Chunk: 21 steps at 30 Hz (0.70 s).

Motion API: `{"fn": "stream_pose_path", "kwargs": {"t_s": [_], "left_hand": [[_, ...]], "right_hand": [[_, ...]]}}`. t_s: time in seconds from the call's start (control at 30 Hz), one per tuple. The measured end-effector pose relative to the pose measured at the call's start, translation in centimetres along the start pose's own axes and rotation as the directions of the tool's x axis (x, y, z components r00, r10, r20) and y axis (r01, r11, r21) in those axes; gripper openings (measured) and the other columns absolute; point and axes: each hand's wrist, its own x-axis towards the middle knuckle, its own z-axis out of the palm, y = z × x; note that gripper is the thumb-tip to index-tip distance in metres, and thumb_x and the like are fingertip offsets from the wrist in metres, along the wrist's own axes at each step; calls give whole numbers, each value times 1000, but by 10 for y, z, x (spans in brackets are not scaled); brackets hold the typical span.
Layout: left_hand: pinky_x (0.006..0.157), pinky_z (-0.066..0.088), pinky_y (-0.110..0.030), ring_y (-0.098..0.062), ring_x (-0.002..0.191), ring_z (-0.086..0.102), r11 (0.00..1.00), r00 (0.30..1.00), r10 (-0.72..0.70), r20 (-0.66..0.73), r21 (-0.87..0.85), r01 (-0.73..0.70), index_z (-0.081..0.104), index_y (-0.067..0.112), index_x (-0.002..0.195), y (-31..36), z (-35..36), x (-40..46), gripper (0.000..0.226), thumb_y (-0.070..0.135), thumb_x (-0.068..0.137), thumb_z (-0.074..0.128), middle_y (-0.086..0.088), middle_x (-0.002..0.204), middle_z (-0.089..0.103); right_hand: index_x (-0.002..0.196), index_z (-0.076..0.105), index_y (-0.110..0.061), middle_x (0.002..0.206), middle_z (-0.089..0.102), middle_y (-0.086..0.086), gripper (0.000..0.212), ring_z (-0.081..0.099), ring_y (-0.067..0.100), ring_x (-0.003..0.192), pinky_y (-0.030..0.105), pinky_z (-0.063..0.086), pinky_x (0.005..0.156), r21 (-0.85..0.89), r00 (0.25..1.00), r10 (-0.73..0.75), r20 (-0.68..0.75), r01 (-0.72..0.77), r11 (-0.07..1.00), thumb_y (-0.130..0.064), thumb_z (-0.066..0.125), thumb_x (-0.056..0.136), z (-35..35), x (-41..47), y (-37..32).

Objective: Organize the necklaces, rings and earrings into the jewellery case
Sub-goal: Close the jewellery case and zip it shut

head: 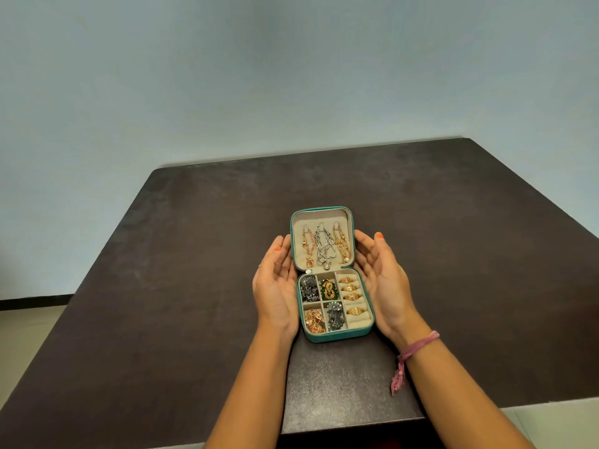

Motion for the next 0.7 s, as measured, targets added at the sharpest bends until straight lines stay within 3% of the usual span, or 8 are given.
{"fn": "stream_pose_path", "kwargs": {"t_s": [0.17,0.37,0.5,0.6,0.7], "left_hand": [[88,54,-28,-13,92,68,1000,1000,-9,11,0,9,60,0,122,1,-3,6,34,11,90,59,-6,98,73],[80,57,-29,-14,89,69,992,1000,-11,15,123,9,62,3,120,-1,-2,6,31,14,90,62,-10,102,71],[67,58,-27,-14,80,70,973,996,-21,84,233,1,66,5,106,-1,-2,2,20,17,94,56,-10,91,73],[70,58,-27,-14,81,69,958,992,-8,124,287,-28,68,7,99,0,-6,-1,19,21,94,56,-9,91,73],[76,57,-30,-20,90,67,930,990,15,141,361,-65,66,3,106,2,-12,-4,36,33,86,61,-15,101,71]], "right_hand": [[118,60,-8,103,72,5,36,68,12,95,26,55,84,92,1000,-29,4,29,995,-32,43,98,-2,2,0],[126,57,-7,116,67,9,37,65,14,103,30,53,92,177,999,-41,-14,43,983,-27,47,96,-1,2,0],[113,65,-6,106,71,8,31,67,14,95,29,56,85,201,998,-56,8,54,978,-25,47,97,0,-1,-1],[104,67,-7,100,73,6,26,68,13,93,28,56,84,209,998,-62,5,59,976,-23,48,96,1,-4,-2],[101,67,-8,93,74,5,24,69,11,86,24,57,75,228,999,-48,6,46,973,-22,48,97,1,-6,-2]]}}
